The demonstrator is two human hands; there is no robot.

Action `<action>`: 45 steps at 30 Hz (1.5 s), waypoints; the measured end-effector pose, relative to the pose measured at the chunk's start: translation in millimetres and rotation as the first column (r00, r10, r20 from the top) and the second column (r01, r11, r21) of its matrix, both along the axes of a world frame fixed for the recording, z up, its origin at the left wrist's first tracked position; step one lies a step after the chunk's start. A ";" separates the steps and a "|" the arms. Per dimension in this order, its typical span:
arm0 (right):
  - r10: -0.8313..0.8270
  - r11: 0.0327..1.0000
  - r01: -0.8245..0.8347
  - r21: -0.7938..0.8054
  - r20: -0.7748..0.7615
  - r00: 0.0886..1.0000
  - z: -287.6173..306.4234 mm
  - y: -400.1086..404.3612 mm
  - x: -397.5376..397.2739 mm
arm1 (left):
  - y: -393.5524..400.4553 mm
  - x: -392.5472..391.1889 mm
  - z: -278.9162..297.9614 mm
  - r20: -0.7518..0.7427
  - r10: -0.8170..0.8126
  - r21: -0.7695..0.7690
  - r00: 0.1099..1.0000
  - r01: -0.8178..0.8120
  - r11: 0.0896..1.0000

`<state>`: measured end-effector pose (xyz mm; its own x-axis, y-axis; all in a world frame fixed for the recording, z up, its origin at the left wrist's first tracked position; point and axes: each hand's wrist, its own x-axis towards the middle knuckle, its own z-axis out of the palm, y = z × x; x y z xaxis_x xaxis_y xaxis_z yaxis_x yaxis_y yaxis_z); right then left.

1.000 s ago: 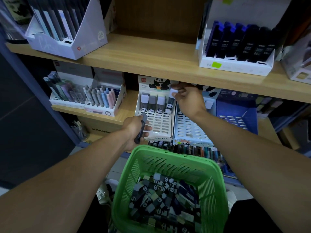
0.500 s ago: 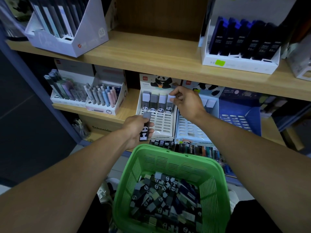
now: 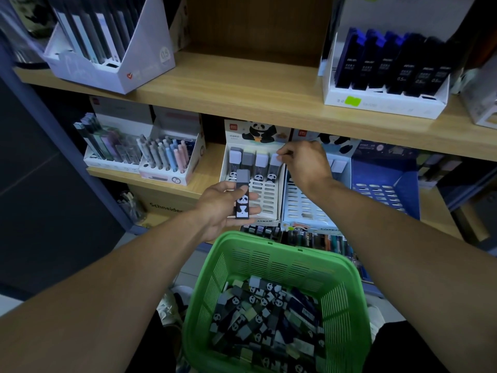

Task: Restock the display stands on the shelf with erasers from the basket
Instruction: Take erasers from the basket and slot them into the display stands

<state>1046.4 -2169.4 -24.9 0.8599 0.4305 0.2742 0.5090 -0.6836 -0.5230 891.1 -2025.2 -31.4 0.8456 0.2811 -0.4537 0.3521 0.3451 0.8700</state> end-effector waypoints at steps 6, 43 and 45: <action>0.005 0.996 -0.007 -0.084 -0.032 0.999 -1.8 4.2 2.5 | -3.3 0.8 -1.1 -0.023 -0.050 0.039 0.998 0.051 0.998; -0.001 0.945 0.064 0.321 -0.192 0.981 3.1 -68.7 -14.2 | -58.6 20.8 -35.0 -0.368 -0.534 0.862 0.761 0.495 0.111; -0.002 0.954 0.051 0.294 -0.166 0.986 1.5 -65.6 -14.1 | -59.7 21.6 -36.2 -0.403 -0.529 0.851 0.747 0.519 0.083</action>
<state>1032.2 -2235.0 -23.3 0.9132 0.3277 0.2424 0.3848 -0.4972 -0.7777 912.7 -2084.9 -67.6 0.9662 -0.0404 -0.2545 0.0796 -0.8925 0.4440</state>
